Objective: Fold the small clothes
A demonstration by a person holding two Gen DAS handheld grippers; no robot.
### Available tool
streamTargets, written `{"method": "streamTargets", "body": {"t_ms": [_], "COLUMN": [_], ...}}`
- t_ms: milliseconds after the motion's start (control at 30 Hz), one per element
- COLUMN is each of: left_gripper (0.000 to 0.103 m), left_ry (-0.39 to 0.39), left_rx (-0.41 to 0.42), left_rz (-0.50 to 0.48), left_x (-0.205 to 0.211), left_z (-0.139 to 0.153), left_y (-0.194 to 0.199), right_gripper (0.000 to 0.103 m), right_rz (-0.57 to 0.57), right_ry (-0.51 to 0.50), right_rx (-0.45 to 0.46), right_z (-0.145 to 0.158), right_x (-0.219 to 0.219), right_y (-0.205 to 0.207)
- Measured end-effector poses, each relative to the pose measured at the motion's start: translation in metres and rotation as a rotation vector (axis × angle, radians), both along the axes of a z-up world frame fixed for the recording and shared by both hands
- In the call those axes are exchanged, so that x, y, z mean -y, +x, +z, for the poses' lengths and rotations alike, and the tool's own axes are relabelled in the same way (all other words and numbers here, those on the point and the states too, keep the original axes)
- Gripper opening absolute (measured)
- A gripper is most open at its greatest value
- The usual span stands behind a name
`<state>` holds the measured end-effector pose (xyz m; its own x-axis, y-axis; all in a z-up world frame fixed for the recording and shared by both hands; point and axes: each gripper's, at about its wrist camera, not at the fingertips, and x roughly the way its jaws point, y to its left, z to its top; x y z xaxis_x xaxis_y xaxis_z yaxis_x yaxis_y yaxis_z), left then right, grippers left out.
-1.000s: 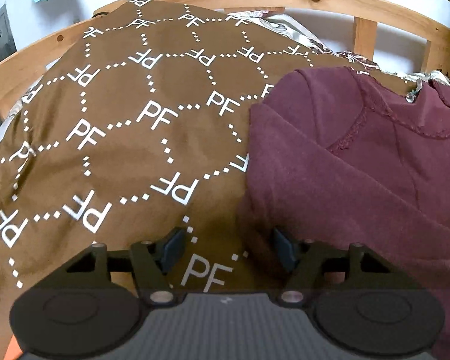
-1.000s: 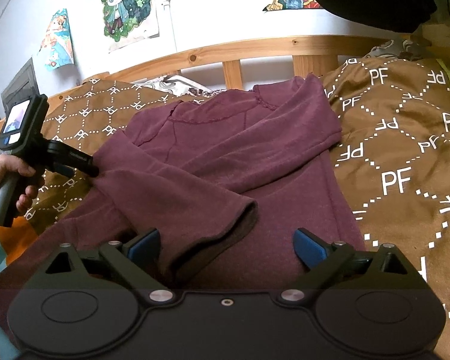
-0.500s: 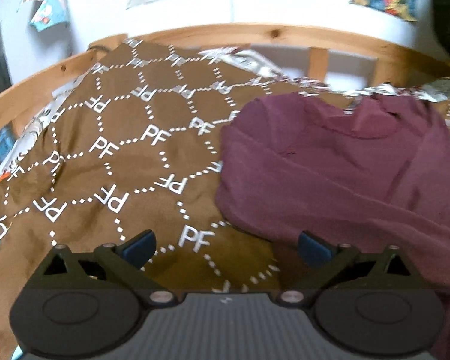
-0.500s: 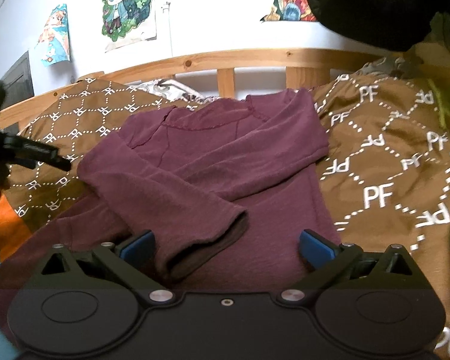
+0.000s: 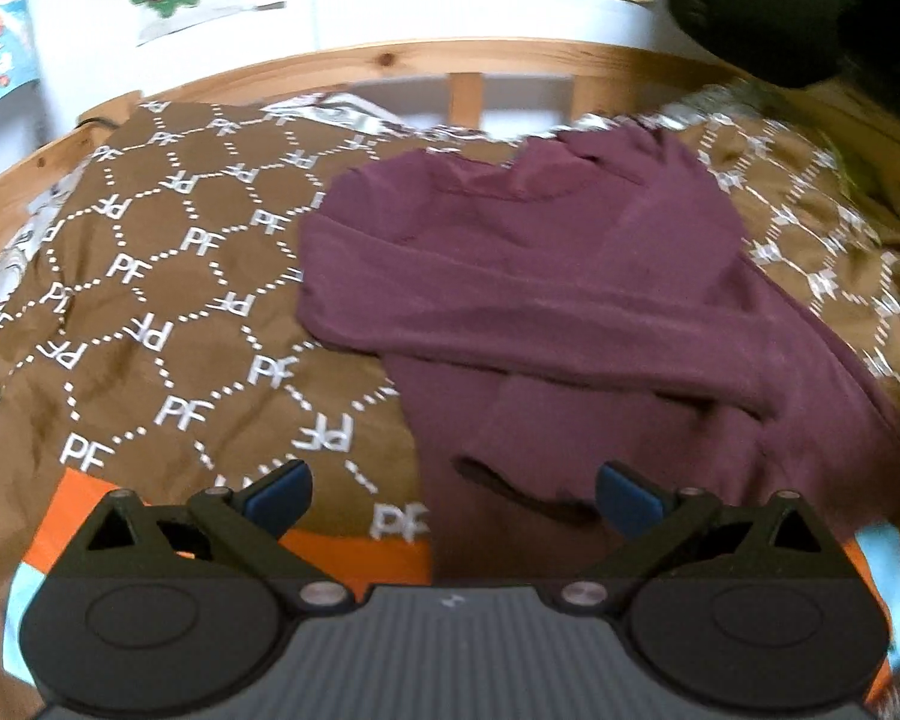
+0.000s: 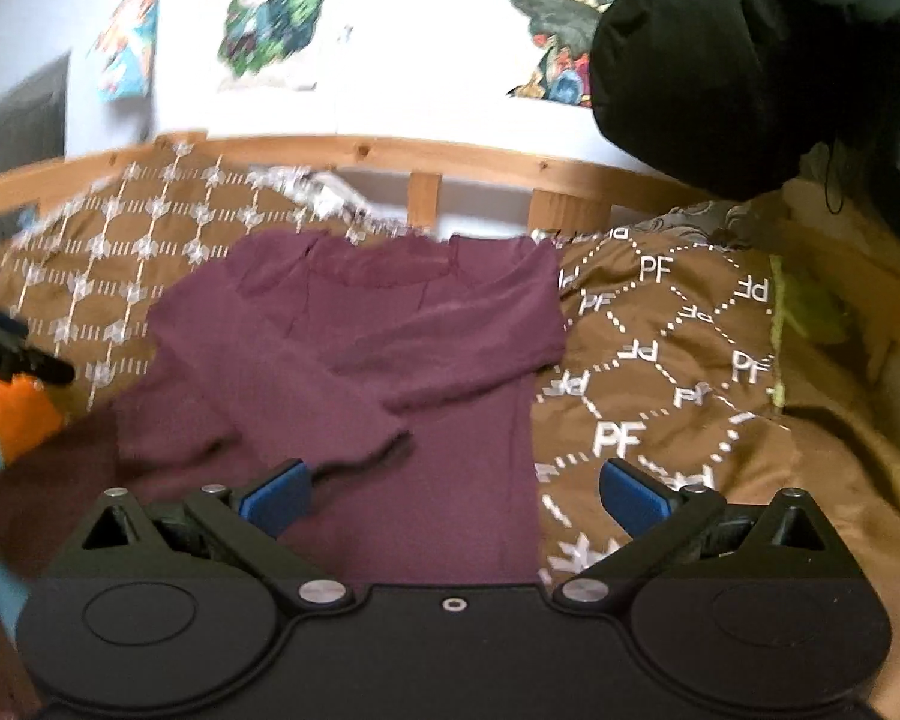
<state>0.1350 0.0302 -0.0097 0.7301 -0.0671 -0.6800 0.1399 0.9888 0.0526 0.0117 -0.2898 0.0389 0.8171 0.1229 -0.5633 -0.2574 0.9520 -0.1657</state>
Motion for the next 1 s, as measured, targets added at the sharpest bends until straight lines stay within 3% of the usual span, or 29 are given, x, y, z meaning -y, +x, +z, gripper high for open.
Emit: {"method": "streamTargets", "body": {"t_ms": [233, 533, 667, 1000], "left_gripper": [0.102, 0.102, 0.102, 0.102], "left_ry": [-0.036, -0.039, -0.026, -0.022], "left_rx": [-0.109, -0.173, -0.187, -0.169], "left_rz": [-0.078, -0.131, -0.138, -0.212], "left_x": [0.016, 0.028, 0.029, 0.043], "left_z": [-0.011, -0.022, -0.024, -0.027], "left_y": [-0.019, -0.031, -0.03, -0.035], "right_gripper": [0.102, 0.102, 0.102, 0.102], "right_rz": [0.074, 0.088, 0.08, 0.121], "right_ry": [-0.24, -0.499, -0.511, -0.574], "right_rx": [-0.075, -0.149, -0.136, 0.002], "right_z": [-0.014, -0.061, -0.069, -0.081], "right_x": [-0.007, -0.025, -0.027, -0.031], "right_y": [-0.041, -0.041, -0.036, -0.029]}}
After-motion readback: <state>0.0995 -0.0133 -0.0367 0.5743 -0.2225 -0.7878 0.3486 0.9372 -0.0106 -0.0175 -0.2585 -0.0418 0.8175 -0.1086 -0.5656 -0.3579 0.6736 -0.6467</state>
